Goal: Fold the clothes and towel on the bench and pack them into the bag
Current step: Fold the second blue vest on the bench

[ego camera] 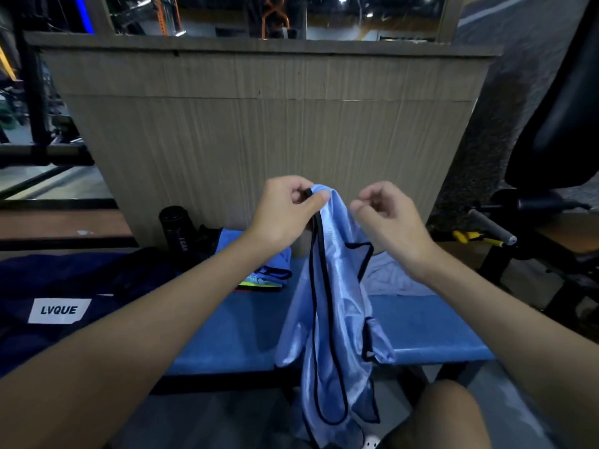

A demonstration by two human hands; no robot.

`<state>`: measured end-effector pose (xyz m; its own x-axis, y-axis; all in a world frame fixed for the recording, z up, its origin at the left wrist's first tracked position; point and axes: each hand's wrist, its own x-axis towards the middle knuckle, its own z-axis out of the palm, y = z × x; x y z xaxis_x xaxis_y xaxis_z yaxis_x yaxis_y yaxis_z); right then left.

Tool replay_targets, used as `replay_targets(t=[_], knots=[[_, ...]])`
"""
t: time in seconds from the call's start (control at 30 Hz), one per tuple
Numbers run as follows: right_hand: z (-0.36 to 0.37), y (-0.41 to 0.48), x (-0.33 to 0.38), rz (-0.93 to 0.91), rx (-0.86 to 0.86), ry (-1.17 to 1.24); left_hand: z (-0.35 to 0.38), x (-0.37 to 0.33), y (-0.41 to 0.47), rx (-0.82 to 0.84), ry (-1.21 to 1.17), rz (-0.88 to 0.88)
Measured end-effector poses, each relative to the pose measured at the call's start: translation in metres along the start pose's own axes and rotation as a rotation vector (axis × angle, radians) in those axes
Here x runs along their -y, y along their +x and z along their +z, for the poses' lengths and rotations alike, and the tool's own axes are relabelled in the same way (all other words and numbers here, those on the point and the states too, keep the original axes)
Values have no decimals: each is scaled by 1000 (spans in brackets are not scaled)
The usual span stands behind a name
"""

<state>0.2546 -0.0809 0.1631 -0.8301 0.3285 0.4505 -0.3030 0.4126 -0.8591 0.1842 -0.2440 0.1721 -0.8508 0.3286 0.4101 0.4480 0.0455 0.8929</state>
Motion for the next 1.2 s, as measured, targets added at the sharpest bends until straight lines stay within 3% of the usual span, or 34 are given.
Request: replay_targets(t=[0.1, 0.17, 0.27, 0.37, 0.53, 0.73, 0.87, 1.0, 1.2], knots=[[6, -11, -7, -68, 283, -127, 3, -9, 6, -19, 2, 18], [9, -14, -15, -99, 359, -302, 2, -12, 8, -26, 3, 21], [11, -12, -18, -99, 290, -327, -8, -8, 11, -47, 30, 18], [11, -7, -11, -27, 247, -151, -18, 2, 13, -73, 83, 9], [14, -4, 1, 79, 159, 121, -23, 10, -3, 90, 120, 105], [20, -3, 4, 129, 99, 154, -19, 7, -28, 188, 322, 277], [20, -5, 6, 151, 83, 161, -10, 11, -31, 102, 387, 335], [15, -7, 9, 153, 105, 189, -6, 11, -30, 23, 368, 372], [-3, 2, 0, 274, -1, 214, -12, 4, -16, -17, 19, 164]])
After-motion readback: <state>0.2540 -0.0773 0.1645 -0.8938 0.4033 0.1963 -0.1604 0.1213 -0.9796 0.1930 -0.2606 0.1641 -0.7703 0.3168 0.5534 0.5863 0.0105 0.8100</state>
